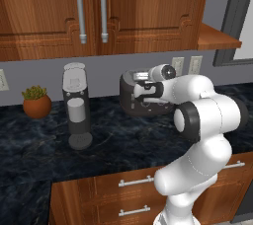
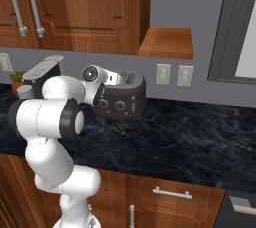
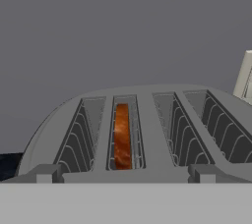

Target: Start the toaster. Once the lever pops up, take the bread to the plate on the dining counter.

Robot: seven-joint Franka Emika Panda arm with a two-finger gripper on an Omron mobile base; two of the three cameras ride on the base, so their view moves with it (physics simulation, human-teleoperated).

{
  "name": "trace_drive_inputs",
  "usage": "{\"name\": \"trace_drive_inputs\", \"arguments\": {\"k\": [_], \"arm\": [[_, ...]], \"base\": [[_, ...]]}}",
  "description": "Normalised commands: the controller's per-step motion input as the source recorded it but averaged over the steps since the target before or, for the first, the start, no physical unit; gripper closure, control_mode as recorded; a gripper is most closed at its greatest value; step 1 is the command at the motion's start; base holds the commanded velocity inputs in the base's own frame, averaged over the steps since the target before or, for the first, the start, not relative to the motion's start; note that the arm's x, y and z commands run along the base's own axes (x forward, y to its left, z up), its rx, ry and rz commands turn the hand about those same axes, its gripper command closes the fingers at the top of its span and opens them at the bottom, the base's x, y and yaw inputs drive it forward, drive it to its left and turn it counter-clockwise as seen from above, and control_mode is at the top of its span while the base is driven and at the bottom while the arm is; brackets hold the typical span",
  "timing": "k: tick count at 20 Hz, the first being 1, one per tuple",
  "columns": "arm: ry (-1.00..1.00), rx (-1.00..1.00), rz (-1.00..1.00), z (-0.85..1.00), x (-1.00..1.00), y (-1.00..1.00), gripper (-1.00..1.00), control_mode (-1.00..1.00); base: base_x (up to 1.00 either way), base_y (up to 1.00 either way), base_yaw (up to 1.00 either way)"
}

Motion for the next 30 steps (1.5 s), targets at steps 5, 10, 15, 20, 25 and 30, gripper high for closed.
{"name": "trace_drive_inputs", "arguments": {"k": [5, 10, 15, 20, 25, 30], "arm": [[0.00, 0.00, 0.00, 0.00, 0.00, 0.00, -1.00, -1.00], [0.00, 0.00, 0.00, 0.00, 0.00, 0.00, -1.00, -1.00], [0.00, 0.00, 0.00, 0.00, 0.00, 0.00, -1.00, -1.00], [0.00, 0.00, 0.00, 0.00, 0.00, 0.00, -1.00, -1.00], [0.00, 0.00, 0.00, 0.00, 0.00, 0.00, -1.00, -1.00], [0.00, 0.00, 0.00, 0.00, 0.00, 0.00, -1.00, -1.00]], "base": [[0.00, 0.00, 0.00], [0.00, 0.00, 0.00], [0.00, 0.00, 0.00], [0.00, 0.00, 0.00], [0.00, 0.00, 0.00], [0.00, 0.00, 0.00]]}}
